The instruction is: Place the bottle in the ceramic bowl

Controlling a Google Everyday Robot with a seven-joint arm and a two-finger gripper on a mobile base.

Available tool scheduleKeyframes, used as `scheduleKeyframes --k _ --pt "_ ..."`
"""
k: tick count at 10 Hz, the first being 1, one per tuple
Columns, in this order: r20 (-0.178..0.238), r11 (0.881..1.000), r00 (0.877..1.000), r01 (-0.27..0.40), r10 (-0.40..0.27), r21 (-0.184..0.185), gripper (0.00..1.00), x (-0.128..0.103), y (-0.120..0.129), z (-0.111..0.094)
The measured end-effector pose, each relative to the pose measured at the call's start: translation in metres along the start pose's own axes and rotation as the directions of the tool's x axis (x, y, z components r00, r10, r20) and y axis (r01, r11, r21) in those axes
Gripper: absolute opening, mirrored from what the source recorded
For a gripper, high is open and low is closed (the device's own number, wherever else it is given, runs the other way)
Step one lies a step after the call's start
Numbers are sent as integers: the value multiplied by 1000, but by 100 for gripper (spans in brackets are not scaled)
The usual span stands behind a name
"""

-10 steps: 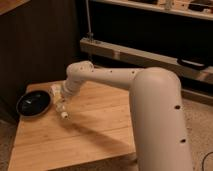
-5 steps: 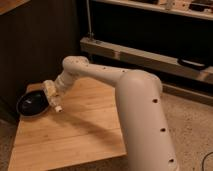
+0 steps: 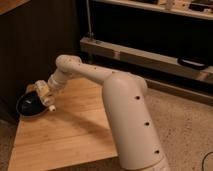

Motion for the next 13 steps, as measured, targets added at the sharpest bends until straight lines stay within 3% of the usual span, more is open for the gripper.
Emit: scheduleKeyframes --k 7,8,13 --pt "-55 999 997 51 -50 13 75 -6 22 31" --pt "-58 999 997 52 -51 15 80 -7 24 34" --pt "-40 999 999 1 1 36 80 -7 20 36"
